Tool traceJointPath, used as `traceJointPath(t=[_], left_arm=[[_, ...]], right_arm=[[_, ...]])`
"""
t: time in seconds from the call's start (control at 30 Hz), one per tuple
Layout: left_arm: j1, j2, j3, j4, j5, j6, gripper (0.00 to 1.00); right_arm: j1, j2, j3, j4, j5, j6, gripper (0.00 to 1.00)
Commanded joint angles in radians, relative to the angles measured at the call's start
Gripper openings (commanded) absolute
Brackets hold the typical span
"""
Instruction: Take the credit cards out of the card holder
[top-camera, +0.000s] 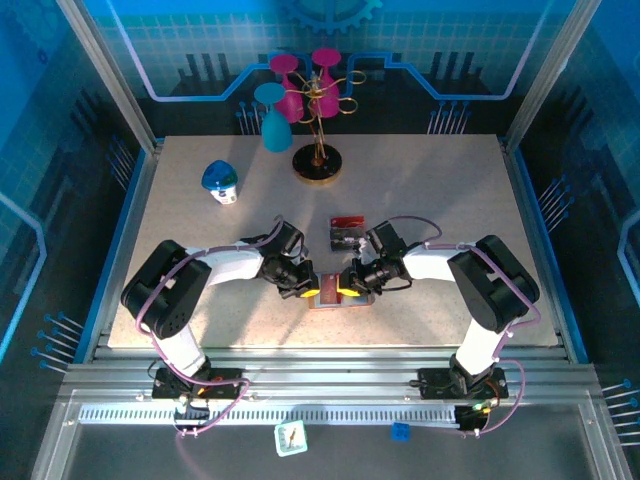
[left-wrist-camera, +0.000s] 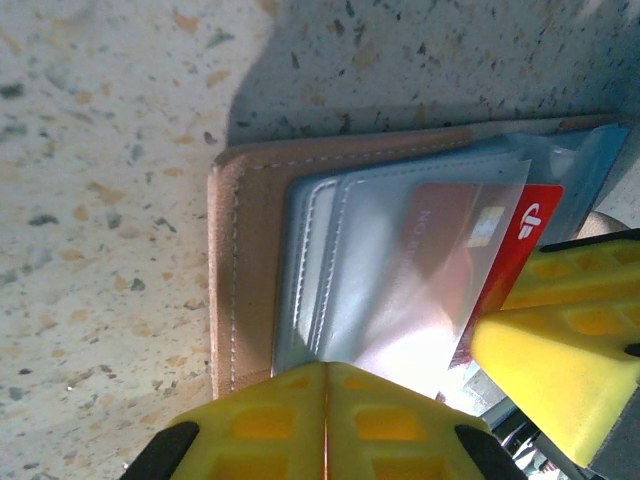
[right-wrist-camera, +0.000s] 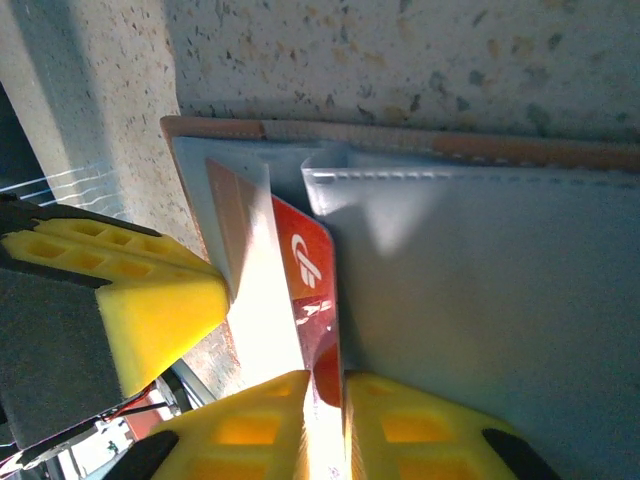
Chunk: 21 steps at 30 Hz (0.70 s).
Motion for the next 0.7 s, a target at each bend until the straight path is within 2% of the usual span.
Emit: traceJointPath(t=[0.0, 0.67], left_arm=[[-0.011, 0.028, 0.007, -0.064, -0.017, 0.022, 0.08], [-0.004, 0.017, -0.007, -0.088, -0.049, 0.028, 0.09]], right_arm=[[-0.016, -0.006, -0.012, 0.009, -0.015, 0.001, 0.14], [-0.072, -0.034, 0.017, -0.125, 0.008, -0.101, 0.09]])
